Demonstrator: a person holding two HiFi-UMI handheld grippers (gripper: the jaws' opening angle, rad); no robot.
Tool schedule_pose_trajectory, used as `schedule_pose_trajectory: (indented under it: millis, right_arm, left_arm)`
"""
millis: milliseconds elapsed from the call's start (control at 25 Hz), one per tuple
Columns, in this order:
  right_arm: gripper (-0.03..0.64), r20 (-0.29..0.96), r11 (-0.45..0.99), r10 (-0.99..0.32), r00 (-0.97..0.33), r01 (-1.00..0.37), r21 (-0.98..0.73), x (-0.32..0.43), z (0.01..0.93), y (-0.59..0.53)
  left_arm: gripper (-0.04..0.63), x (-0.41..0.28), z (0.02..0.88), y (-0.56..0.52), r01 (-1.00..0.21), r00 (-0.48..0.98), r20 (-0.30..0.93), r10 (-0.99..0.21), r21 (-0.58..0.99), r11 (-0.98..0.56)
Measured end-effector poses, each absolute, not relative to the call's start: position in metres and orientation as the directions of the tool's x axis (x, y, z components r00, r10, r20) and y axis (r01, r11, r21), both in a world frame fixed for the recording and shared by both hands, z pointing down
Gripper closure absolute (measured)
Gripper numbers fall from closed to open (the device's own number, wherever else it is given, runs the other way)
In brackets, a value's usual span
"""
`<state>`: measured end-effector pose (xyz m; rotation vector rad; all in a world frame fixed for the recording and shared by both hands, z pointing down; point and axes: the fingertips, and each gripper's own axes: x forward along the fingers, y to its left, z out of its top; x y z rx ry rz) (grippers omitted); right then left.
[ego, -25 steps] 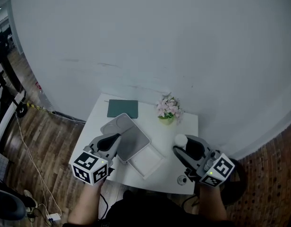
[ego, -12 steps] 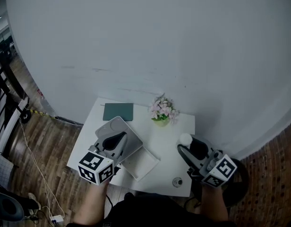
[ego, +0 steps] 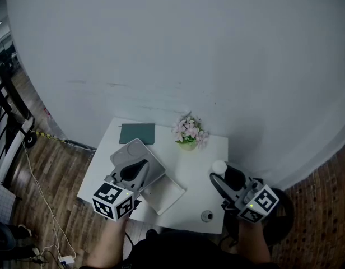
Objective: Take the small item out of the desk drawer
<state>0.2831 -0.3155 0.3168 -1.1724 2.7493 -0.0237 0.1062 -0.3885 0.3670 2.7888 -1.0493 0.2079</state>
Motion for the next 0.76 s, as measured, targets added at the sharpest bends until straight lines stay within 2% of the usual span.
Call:
schedule_pose_trajectory:
  millis: [760]
  right_arm:
    - [0.456, -0.134, 0.703, -0.711, -0.690, -0.702, -0.117, 0.2917, 0.3258, -0.3171]
  left_arm:
    - [0.580, 0.1061, 0.3744, -0.3846, -0.682, 0.727, 0.193, -0.658, 0.101, -0.724]
